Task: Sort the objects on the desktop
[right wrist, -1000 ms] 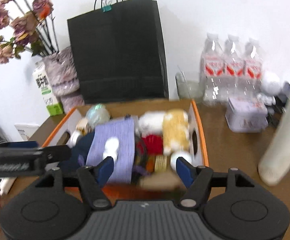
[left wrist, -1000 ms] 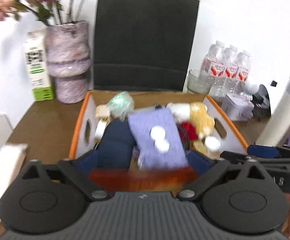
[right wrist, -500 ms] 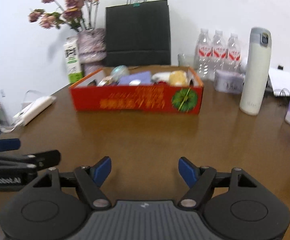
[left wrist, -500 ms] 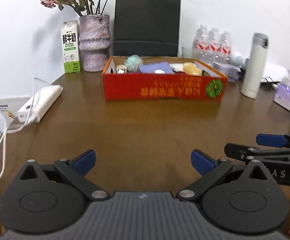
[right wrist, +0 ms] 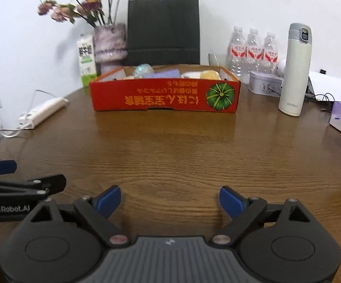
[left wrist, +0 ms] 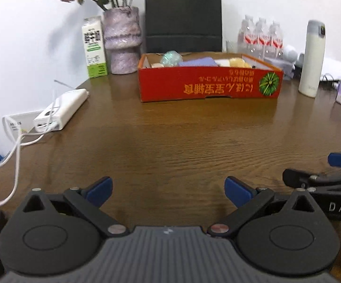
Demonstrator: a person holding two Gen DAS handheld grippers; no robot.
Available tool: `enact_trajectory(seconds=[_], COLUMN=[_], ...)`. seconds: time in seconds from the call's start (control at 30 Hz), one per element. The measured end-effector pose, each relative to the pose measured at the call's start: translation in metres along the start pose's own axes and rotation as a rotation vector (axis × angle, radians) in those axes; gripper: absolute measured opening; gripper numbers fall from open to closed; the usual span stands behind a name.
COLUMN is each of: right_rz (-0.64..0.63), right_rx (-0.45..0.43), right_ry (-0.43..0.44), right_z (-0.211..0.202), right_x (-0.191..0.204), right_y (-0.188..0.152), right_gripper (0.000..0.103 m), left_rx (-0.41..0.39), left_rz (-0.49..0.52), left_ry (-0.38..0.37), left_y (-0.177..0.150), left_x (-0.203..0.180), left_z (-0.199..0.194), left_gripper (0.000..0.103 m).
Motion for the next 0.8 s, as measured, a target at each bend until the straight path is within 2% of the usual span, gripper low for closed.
enact_trajectory(seconds=[0.17,0.3,0.8], right_rz=[0.008,0.006,0.004], right_rx=[0.007,0.061,0.068], right_ry=[-0.027,-0.021,-0.033], right_z=[0.014,0.024,0.032], right_x=[-0.001,-0.001,0.0], right_y=[0.008,0.009,0.013], right_gripper=[0.094,0.103,0.103], left_rx=[0.042,0.068,0.061], left_rz=[-0.015,-0.066,-0.047], left_ry=[-0.002,-0.019,-0.05], left_y=[0.005,0.006,0.01], left_x=[0.001,0.008,0.012], left_z=[0.018,0.027,0.033], left_gripper=[0.103,0.103,0.103])
Point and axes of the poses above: each gripper's, at about its wrist camera, not at the fingertips, and z roughly the way its jaws point, x to its left, y to its top, the point moved 1 cm from there along z, roughly the way its jaws point, and after that the axes turned 6 degrees about z, right-handed, at the moved point
